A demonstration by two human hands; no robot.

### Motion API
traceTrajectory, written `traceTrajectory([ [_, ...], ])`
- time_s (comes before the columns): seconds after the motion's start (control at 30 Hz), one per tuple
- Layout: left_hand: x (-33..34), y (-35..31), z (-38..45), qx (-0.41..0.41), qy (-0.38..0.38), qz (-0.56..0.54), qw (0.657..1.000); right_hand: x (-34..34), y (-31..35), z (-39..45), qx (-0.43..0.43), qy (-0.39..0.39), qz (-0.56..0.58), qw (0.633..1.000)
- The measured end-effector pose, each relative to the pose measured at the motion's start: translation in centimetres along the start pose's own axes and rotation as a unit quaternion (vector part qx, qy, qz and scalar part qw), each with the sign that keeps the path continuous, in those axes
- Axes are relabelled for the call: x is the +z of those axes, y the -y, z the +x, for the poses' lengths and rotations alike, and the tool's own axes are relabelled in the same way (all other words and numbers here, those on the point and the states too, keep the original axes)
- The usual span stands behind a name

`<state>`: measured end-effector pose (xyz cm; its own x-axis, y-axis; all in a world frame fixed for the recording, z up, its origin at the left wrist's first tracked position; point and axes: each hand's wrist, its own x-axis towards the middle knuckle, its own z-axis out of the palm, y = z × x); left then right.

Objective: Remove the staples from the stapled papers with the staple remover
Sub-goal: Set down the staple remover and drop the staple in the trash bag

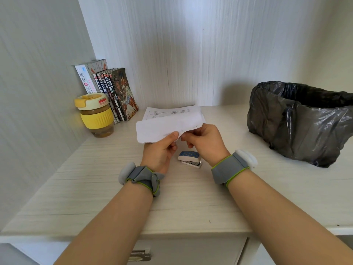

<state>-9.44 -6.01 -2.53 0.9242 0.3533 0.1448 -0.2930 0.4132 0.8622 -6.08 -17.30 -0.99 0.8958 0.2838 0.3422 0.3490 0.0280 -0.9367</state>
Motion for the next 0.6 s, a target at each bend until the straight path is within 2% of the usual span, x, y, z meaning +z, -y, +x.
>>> traceTrajectory([
  [0.6,0.17,0.03,-0.12,0.007,0.010,0.021,1.000,0.28,0.27,-0.12,0.051,-0.012,0.077,0.996],
])
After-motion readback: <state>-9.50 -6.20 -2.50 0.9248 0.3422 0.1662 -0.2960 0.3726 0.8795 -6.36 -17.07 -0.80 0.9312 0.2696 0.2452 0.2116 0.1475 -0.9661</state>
